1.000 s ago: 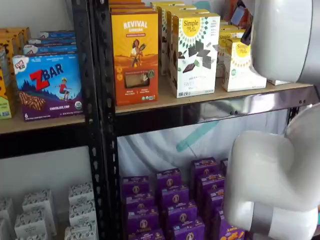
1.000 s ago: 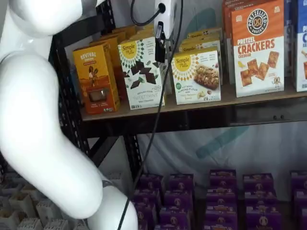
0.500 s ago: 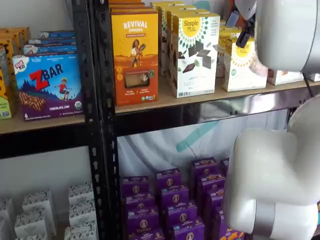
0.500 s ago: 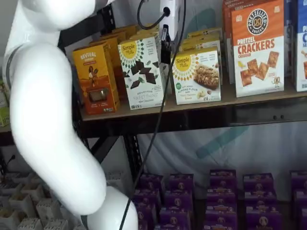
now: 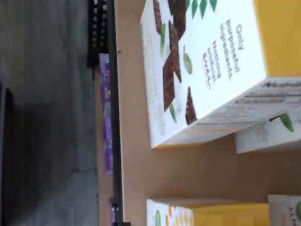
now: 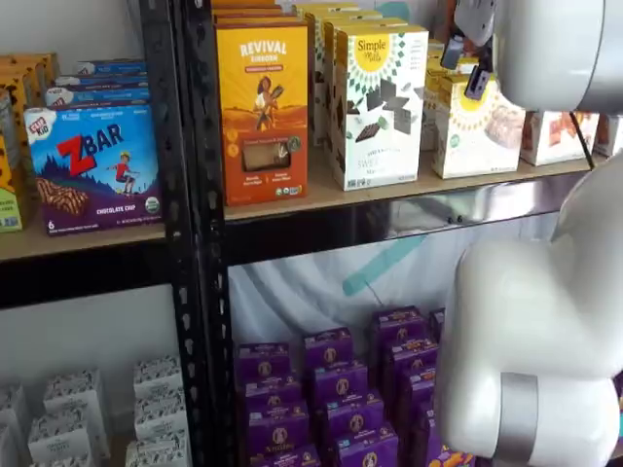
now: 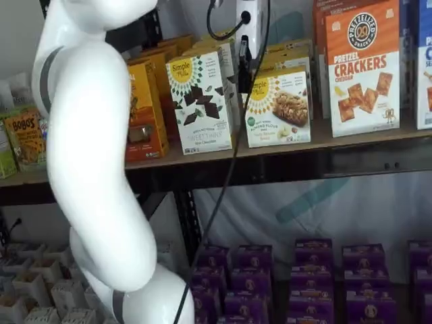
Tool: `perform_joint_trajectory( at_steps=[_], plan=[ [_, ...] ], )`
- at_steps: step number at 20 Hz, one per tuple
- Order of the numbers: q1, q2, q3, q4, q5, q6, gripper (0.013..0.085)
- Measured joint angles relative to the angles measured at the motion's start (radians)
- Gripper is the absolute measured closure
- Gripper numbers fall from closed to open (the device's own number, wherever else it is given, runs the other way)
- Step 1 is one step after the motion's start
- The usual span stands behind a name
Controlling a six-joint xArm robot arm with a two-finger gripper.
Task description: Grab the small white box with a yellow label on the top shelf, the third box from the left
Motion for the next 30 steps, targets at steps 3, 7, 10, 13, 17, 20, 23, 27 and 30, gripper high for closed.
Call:
perform_joint_trajectory(
  at_steps=[3,7,10,13,17,20,23,27,30],
  plan=[
    [0.008,0.036,-0.04,-0.026,0.041,0.005,0.013],
    [0.013,0.064,-0.073,-0.043,0.067,0.009,0.013],
    [0.021,0.079,-0.093,-0.062,0.078,0.013,0.013],
    [0.032,0.086,-0.104,-0.084,0.079,0.02,0.013],
    [0.063,0.112,-0.139,-0.151,0.117,0.036,0.013],
    [0.078,0.117,-0.141,-0.182,0.121,0.043,0.013],
    [0.091,0.117,-0.132,-0.212,0.118,0.049,0.013],
    [0.098,0.104,-0.102,-0.228,0.097,0.052,0.013],
    [0.097,0.097,-0.087,-0.225,0.088,0.051,0.013]
  ],
)
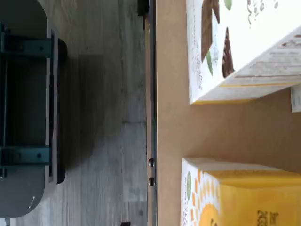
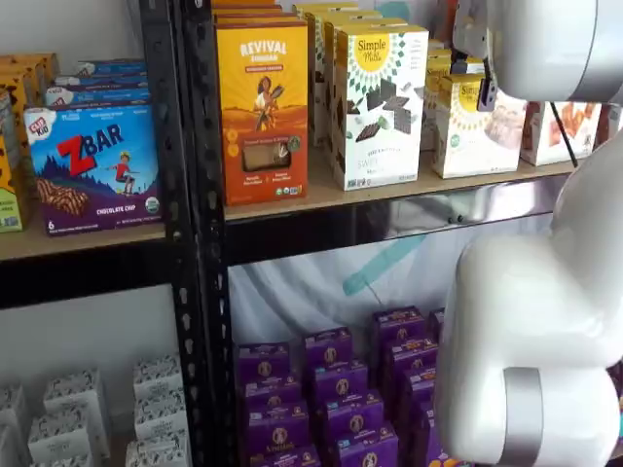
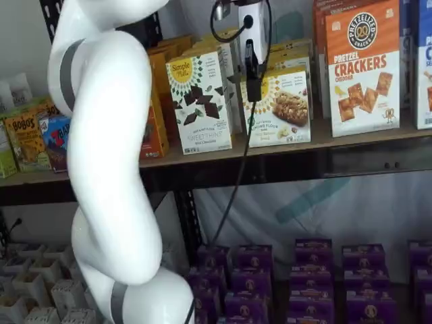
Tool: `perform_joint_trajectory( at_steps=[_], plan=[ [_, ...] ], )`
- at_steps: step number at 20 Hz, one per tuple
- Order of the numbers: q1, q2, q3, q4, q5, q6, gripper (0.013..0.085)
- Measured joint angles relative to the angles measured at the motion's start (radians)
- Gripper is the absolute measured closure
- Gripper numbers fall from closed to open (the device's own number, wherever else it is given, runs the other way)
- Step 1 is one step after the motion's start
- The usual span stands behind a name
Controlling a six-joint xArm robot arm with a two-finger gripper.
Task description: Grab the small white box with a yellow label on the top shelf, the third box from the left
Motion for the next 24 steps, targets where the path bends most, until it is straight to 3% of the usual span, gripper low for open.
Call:
perform_joint_trajectory(
  at_steps=[4,8,10,15,17,21,24],
  plan=[
    [0.0,0.0,0.0,0.004,0.005,0.001,0.025],
    [0.003,-0.006,0.008,0.008,-0.004,0.004,0.029],
    [0.006,-0.009,0.01,0.009,-0.006,0.007,0.037],
    [0.014,-0.012,0.014,0.006,-0.007,0.015,0.037],
    [0.015,-0.016,0.018,0.008,-0.01,0.017,0.045],
    [0.018,-0.022,0.026,0.011,-0.018,0.019,0.053],
    [0.019,-0.026,0.031,0.012,-0.024,0.021,0.053]
  ],
)
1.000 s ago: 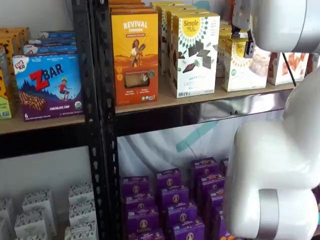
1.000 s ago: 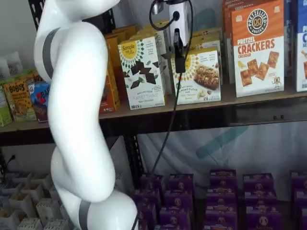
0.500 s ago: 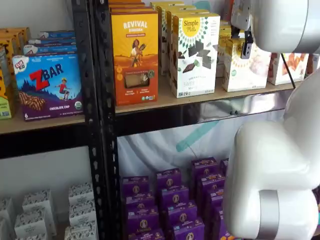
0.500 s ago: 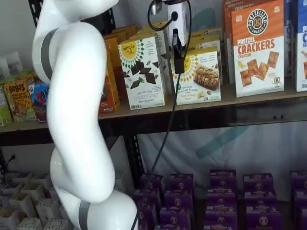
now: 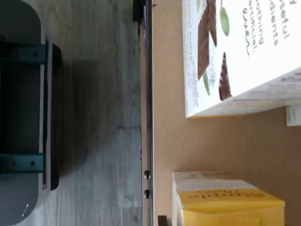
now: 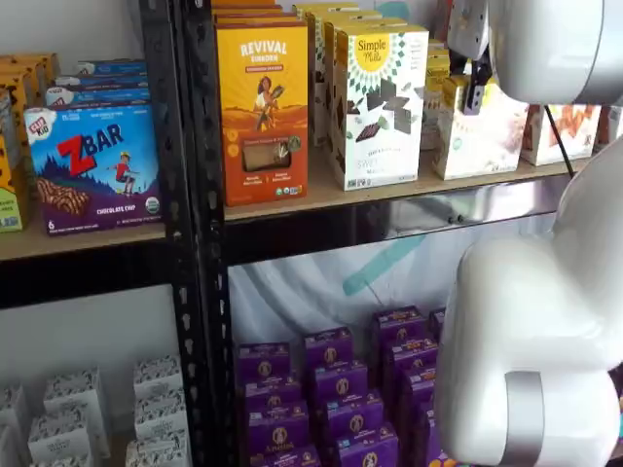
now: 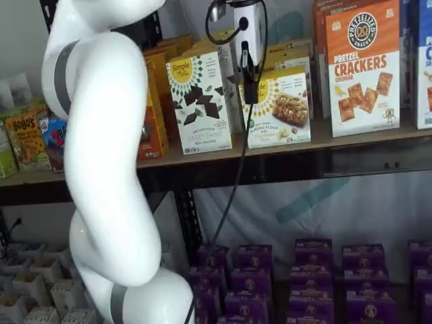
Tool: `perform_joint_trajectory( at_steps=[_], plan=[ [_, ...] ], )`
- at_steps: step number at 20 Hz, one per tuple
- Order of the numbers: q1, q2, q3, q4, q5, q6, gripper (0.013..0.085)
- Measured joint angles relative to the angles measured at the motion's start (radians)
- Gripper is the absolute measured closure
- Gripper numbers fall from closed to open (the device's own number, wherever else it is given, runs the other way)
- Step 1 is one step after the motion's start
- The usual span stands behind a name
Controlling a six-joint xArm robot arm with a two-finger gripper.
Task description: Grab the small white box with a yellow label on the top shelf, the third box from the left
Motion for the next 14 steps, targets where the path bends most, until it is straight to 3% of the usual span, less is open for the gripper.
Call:
perform_joint_trajectory(
  at_steps=[3,8,14],
  plan=[
    [-0.002,-0.002,0.002,0.005,-0.005,-0.001,0.053],
    [-0.004,-0.001,-0.003,0.01,-0.004,-0.002,0.065],
    [-0.001,0.002,-0.009,0.007,0.002,0.001,0.065]
  ],
)
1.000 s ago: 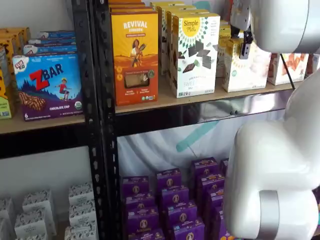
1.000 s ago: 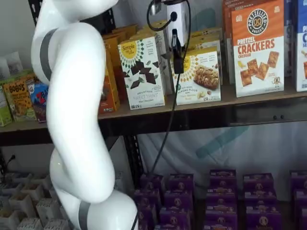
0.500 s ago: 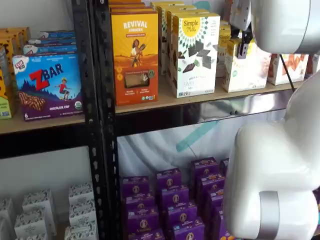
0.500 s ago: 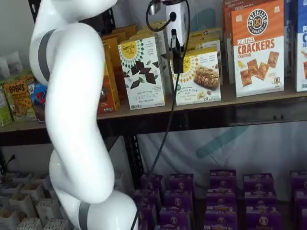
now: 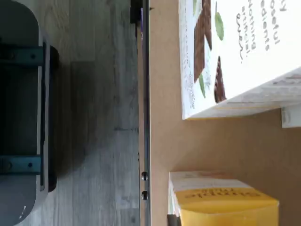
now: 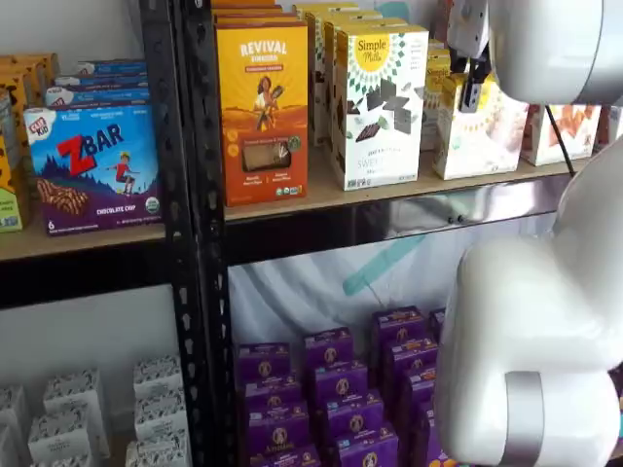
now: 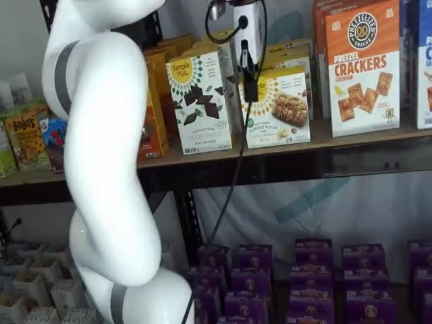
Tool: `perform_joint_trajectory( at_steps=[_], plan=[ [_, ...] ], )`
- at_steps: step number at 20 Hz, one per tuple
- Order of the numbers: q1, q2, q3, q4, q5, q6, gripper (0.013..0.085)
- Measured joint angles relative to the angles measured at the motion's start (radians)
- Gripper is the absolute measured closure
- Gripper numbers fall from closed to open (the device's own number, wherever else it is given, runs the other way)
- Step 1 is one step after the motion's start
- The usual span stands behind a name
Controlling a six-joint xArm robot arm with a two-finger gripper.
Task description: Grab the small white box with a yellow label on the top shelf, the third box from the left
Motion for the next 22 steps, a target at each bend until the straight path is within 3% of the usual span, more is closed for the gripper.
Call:
perform_joint_trajectory(
  at_steps=[11,12,16,22],
  plan=[
    [-0.008,0.003,-0.011,0.007,0.022,-0.005,0.065],
    [-0.01,0.002,-0.013,0.009,0.026,-0.006,0.069],
    [-0.014,-0.007,-0.015,0.006,0.043,-0.01,0.069],
    [-0.023,-0.065,0.01,-0.005,0.106,-0.018,0.069]
  ],
)
